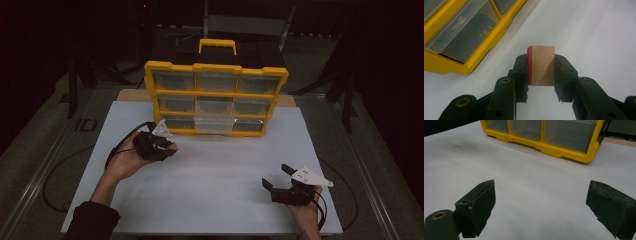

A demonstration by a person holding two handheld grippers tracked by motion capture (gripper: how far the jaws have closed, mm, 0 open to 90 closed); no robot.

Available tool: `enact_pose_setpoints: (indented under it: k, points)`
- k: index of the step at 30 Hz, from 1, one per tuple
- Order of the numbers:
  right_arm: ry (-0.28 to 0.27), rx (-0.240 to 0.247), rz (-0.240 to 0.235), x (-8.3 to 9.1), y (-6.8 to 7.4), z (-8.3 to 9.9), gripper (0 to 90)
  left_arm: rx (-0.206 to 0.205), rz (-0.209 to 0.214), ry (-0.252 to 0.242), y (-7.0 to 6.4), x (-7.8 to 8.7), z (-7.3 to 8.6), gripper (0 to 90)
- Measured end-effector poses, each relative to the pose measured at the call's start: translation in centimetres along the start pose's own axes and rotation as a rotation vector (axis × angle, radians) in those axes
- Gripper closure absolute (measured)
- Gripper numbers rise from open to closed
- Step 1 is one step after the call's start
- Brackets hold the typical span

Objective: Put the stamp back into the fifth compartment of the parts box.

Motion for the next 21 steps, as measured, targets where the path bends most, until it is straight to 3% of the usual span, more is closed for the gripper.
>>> enact_pose_setpoints:
  k: [21]
  points:
    - [0.007, -0.003, -0.003, -0.2, 0.0, 0.1, 8.9, 0.006, -0.031, -0.04, 1.5, 1.3, -2.5, 66.5]
Point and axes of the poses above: each handheld gripper's, and its own axes: x roughly backward along the jaws, z roughly out of its underside, y roughly to its left, the point moved 9 cm from there along -x, roughly forward along the jaws, and after that the axes turned 12 degrees about -y, right-handed, at the moved point
